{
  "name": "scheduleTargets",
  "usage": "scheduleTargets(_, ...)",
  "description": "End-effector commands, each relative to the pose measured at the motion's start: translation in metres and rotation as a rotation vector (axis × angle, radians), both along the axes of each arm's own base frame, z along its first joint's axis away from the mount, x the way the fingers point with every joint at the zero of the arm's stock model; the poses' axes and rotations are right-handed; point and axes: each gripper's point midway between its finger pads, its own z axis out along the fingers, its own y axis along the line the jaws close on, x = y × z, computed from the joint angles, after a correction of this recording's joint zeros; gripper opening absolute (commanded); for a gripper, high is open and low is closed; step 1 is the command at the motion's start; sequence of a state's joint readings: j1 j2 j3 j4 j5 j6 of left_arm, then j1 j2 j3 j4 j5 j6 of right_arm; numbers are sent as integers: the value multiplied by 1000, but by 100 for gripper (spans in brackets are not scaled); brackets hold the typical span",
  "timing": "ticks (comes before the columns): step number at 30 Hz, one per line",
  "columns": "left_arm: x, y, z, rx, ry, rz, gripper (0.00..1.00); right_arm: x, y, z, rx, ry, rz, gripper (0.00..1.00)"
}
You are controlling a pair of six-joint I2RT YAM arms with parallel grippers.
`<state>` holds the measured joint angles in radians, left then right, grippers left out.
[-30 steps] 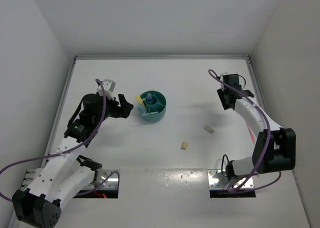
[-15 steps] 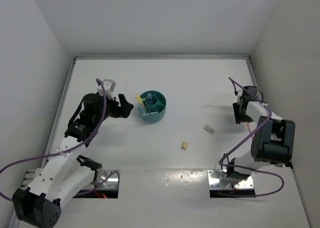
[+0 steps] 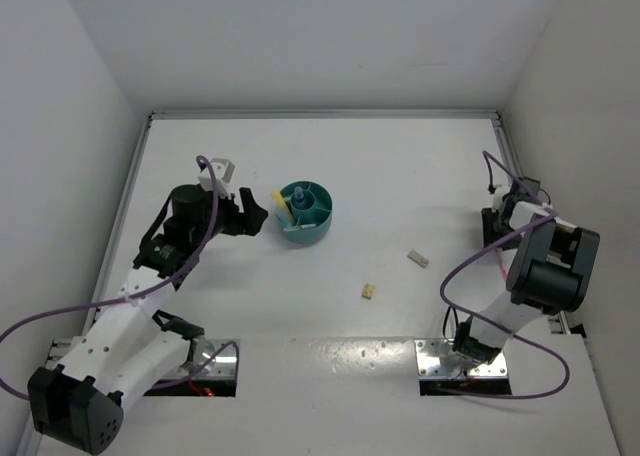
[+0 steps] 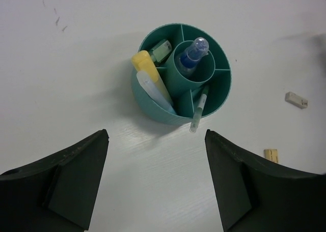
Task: Sort the stationery into containers
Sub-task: Pick up the pen from the center of the board.
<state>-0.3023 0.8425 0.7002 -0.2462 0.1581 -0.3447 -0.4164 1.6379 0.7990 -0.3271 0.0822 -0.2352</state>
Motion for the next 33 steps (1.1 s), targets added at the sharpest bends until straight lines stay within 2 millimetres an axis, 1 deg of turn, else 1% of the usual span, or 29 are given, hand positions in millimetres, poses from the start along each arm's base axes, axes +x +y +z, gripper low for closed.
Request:
scheduleTargets(1,6,-1,17,-10,-47,7,82,7,-4,-5,52,-13,16,44)
scheduleTargets(3,7,-2,15,-7,-38,7,82,4,-13,-6,49,-11,-3,44)
scheduleTargets(6,7,-2,14,-7,-38,7,82,2,-12,-11,80,9,2,44)
scheduleTargets(8,7,-2,14,-7,-38,7,82,-1,-9,-16,134,35,23,44)
scheduleTargets(9,7,-2,14,-7,-38,7,82,-2,-5,-18,162,49,39,44)
scheduleTargets(10,7,-2,14,-7,-38,7,82,-1,-3,-18,196,47,58,42)
scheduleTargets(11,7,-2,14,-7,-38,7,82,-6,4,-25,232,74,71,40)
scheduleTargets(12,7,-2,14,-7,-38,7,82,-10,6,-23,256,84,74,38)
scheduleTargets(13,7,-2,14,-7,-38,7,82,-10,12,-22,285,80,90,38)
scheduleTargets(15,7,-2,14,-7,-38,7,82,-11,16,-22,304,82,106,33)
scheduleTargets(17,7,0,14,-4,-39,16,82,-17,19,-26,329,97,106,29)
scheduleTargets(20,7,0,14,-4,-39,16,82,-23,26,-26,361,114,119,17)
scheduleTargets(21,7,0,14,-4,-39,16,82,-24,32,-25,390,115,131,10)
scheduleTargets(23,7,0,14,-4,-39,16,82,-22,37,-17,412,97,152,5)
scheduleTargets(25,7,0,14,-4,-39,16,82,-17,44,-4,447,57,178,2)
scheduleTargets(26,7,0,14,-4,-39,16,82,-15,50,3,454,42,206,2)
scheduleTargets(27,7,0,14,-4,-39,16,82,-4,58,21,464,-27,261,2)
scheduleTargets(28,7,0,14,-4,-39,16,82,-2,64,35,492,-52,284,2)
scheduleTargets(29,7,0,14,-4,-39,16,82,6,84,54,572,-118,346,2)
scheduleTargets(30,8,1,14,-1,-40,24,82,22,88,82,561,-199,453,2)
scheduleTargets(31,8,1,14,-1,-40,24,82,17,103,99,624,-204,501,2)
scheduleTargets(32,8,1,14,-1,-40,24,82,26,121,124,701,-290,573,2)
scheduleTargets(33,9,3,14,2,-41,33,82,39,129,152,675,-386,732,2)
